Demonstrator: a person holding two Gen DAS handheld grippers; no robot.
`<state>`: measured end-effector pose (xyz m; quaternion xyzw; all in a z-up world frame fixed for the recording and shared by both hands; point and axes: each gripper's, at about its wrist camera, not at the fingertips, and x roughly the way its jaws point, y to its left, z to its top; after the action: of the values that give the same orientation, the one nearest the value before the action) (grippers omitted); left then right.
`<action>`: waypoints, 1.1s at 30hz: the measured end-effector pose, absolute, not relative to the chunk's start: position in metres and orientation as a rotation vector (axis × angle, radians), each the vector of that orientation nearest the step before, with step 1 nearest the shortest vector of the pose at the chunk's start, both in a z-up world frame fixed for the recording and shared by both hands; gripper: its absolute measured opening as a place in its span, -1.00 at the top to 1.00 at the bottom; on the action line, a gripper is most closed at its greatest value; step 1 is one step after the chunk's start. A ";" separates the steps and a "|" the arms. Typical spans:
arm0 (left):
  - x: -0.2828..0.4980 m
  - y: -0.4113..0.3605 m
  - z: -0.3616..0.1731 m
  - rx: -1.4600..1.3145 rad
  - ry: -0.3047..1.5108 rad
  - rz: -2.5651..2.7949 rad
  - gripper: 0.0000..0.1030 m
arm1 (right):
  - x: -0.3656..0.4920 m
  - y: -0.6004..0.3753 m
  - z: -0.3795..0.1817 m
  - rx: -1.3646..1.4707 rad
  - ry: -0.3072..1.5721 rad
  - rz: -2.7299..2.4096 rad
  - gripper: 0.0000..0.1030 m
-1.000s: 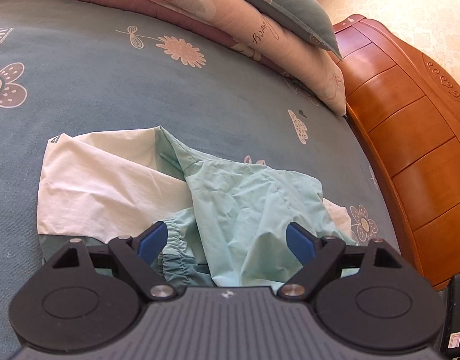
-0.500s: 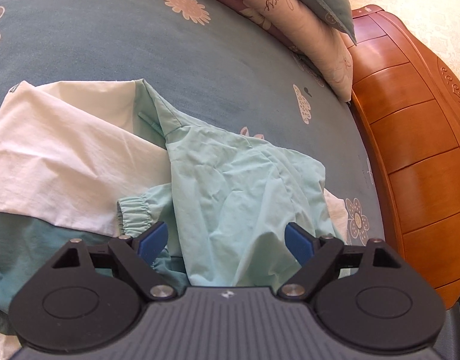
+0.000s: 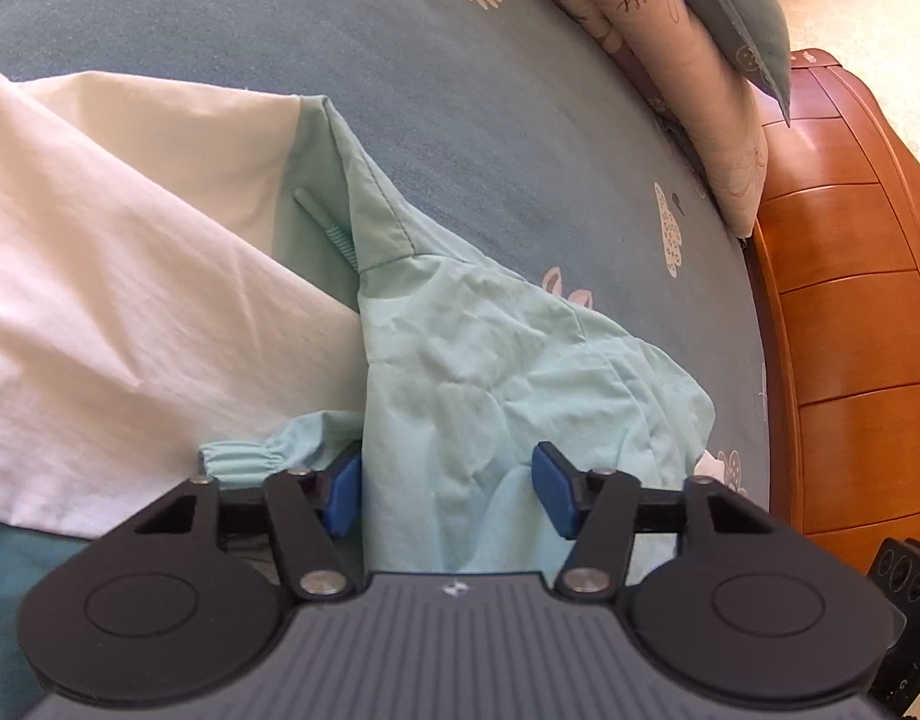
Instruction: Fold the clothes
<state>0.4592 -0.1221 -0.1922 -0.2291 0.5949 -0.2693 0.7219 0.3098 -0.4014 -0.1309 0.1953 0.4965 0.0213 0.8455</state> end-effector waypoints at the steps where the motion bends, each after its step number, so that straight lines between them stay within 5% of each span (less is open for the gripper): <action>1: 0.461 -0.122 -0.193 -0.521 1.318 -0.589 0.65 | 0.311 -0.404 -0.133 0.448 1.045 0.045 0.65; 3: 0.463 -0.121 -0.187 -0.522 1.296 -0.593 0.91 | 0.310 -0.412 -0.133 0.552 1.023 0.051 0.76; 5: 0.469 -0.116 -0.167 -0.511 1.232 -0.609 0.96 | 0.306 -0.420 -0.124 0.692 0.959 0.071 0.81; 10: 0.497 -0.090 -0.122 -0.551 1.054 -0.623 0.96 | 0.291 -0.448 -0.118 1.105 0.645 0.147 0.82; 18: 0.501 -0.080 -0.162 -0.459 1.173 -0.495 0.96 | 0.226 -0.483 -0.219 1.524 0.611 -0.154 0.82; 22: 0.474 -0.095 -0.134 -0.343 1.121 -0.623 0.88 | 0.221 -0.474 -0.211 1.412 0.699 -0.164 0.73; 26: 0.441 -0.130 -0.088 -0.107 1.018 -0.762 0.28 | 0.238 -0.462 -0.169 1.135 0.789 -0.181 0.49; 33: 0.376 -0.190 -0.073 0.239 0.832 -1.013 -0.05 | 0.267 -0.399 -0.106 0.523 0.859 -0.008 0.12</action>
<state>0.3763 -0.1898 -0.0731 0.1107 0.3857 -0.4698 0.7863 0.2675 -0.3994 -0.1061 0.2505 0.4115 -0.0038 0.8763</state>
